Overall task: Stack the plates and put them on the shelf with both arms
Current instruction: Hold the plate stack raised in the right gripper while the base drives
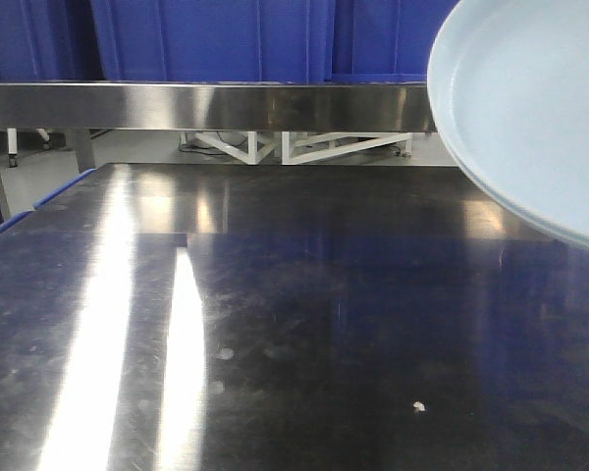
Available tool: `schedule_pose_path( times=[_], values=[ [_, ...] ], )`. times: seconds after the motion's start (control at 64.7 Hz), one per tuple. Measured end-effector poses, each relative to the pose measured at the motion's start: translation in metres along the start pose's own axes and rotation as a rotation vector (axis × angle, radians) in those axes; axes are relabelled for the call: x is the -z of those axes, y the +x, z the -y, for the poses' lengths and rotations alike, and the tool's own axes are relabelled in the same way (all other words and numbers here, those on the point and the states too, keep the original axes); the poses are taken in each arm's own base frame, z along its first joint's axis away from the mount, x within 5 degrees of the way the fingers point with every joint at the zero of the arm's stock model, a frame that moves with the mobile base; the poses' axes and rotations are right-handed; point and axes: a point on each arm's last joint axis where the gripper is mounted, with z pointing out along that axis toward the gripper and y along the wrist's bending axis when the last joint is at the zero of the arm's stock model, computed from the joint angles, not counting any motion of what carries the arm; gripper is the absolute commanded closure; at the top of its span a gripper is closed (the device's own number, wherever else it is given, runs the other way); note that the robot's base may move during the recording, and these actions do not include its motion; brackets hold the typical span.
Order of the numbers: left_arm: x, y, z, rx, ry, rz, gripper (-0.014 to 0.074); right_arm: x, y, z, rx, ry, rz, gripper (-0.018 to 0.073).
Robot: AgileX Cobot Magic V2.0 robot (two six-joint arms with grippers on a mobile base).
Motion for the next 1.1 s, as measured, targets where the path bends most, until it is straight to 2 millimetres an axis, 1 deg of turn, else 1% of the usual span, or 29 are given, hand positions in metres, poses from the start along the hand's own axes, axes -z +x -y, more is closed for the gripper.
schedule_pose_path(
  times=[1.098],
  values=[
    [0.0, 0.0, 0.0, 0.0, 0.0, 0.0, 0.051, 0.0, 0.0, 0.0, 0.0, 0.0, 0.0, 0.051]
  ],
)
